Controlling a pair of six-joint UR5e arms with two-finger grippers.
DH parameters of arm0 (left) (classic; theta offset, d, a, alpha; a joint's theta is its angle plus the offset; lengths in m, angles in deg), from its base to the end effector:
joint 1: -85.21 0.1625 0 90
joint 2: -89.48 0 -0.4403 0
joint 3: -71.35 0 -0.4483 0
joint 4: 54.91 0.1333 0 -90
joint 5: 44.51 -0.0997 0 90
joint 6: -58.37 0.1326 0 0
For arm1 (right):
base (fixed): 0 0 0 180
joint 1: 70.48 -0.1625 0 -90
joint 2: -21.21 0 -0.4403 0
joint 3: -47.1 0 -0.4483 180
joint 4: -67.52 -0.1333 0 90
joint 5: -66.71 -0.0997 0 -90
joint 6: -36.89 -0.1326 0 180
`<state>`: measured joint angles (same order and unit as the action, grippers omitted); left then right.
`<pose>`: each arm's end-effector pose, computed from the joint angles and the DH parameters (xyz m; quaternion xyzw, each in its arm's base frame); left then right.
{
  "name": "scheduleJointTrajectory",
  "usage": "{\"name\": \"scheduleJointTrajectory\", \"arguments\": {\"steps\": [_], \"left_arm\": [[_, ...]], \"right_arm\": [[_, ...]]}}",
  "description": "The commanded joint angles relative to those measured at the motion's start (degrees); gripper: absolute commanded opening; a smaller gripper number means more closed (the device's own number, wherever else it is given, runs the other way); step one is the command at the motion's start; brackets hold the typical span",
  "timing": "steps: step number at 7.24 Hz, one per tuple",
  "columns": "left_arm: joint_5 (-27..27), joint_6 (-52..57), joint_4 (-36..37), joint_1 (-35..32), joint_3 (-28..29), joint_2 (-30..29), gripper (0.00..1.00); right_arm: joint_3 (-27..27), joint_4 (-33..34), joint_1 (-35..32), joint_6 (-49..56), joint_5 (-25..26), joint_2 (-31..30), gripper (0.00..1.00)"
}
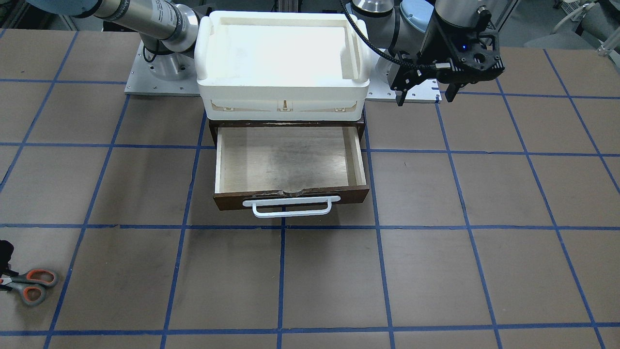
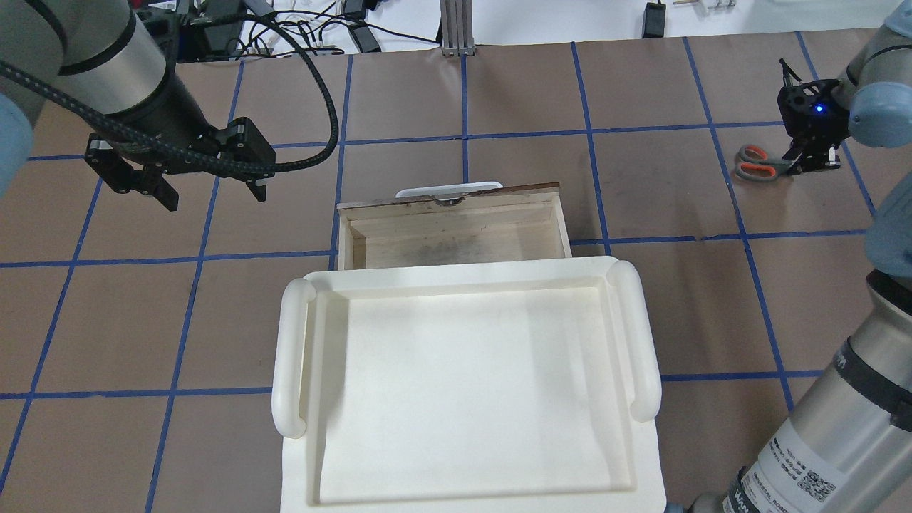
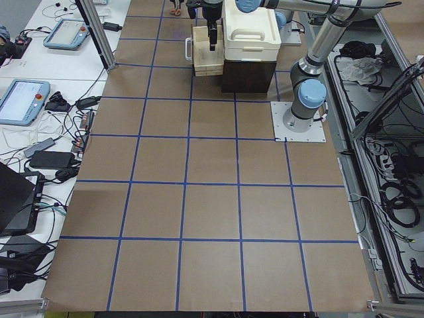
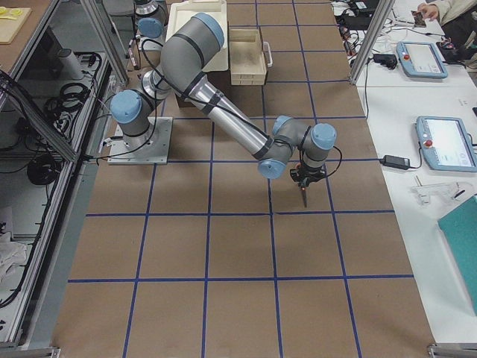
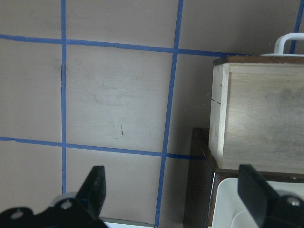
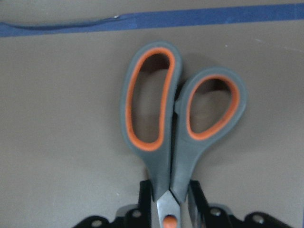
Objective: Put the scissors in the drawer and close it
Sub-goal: 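Lift the scissors and carry them with the right gripper over the drawer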
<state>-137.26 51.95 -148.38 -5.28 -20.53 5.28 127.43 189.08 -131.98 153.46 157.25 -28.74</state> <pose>-0.1312 -0.5024 0.4995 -0.0518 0.9984 -0.0054 0.0237 -0.2525 -0.7419 0.1423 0.6950 -0.7189 -0.0014 0.0112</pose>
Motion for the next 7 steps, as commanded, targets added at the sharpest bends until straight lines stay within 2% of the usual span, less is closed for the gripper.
{"name": "scheduleJointTrajectory", "arguments": {"steps": [1, 3, 6, 7], "left_arm": [[0.0, 0.0, 0.0, 0.1, -0.1, 0.0, 1.00], [0.0, 0.0, 0.0, 0.1, -0.1, 0.0, 1.00], [0.0, 0.0, 0.1, 0.1, -0.1, 0.0, 1.00], [0.0, 0.0, 0.0, 0.1, -0.1, 0.0, 1.00]], "right_arm": [[0.0, -1.5, -1.0, 0.0, 0.0, -2.8, 0.00], [0.0, -5.2, -3.0, 0.1, -0.5, -8.5, 0.00], [0.1, -16.2, -12.4, -6.1, -0.4, -19.0, 0.00], [0.1, -18.0, -16.1, -8.5, 0.1, -21.5, 0.00]]}}
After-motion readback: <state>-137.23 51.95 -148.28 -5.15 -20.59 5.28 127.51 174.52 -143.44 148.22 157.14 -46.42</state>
